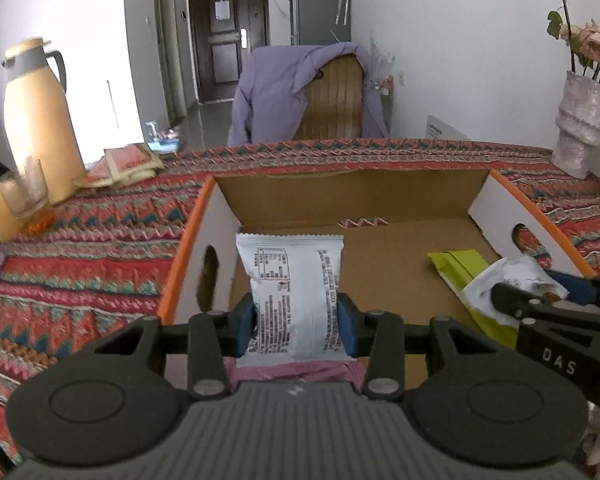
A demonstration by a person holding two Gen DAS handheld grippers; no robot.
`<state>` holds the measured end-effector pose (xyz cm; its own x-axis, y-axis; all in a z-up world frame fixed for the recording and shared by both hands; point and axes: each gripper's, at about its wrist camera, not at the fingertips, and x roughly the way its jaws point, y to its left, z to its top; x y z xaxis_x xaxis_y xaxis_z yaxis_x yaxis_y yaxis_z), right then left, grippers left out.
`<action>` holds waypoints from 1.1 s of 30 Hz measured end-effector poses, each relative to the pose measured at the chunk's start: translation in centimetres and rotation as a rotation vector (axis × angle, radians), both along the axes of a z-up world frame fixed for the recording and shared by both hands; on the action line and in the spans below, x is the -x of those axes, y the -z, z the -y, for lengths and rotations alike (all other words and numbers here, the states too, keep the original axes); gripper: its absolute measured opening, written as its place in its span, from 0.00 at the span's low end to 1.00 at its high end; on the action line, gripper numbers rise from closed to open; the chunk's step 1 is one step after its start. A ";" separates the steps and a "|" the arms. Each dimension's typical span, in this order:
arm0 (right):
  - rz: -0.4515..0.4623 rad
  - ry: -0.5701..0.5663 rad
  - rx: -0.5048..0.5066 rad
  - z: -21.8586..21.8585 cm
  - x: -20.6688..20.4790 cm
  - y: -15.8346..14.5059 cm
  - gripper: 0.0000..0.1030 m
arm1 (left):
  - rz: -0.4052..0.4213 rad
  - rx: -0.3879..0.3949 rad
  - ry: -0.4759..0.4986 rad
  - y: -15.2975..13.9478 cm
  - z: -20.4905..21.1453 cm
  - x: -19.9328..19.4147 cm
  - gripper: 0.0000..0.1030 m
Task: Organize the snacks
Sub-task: 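Carry both white biscuits into the box and open both grippers, then move both grippers back to the snack pile and approach the green bar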
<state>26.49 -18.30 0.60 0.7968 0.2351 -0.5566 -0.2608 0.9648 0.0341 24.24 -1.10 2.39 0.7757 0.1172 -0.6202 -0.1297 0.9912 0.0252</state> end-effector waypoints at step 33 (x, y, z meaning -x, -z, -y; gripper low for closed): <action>0.175 -0.035 -0.070 4.4 11.8 -3.3 1.00 | 0.306 0.100 0.016 -4.2 -0.5 13.2 1.00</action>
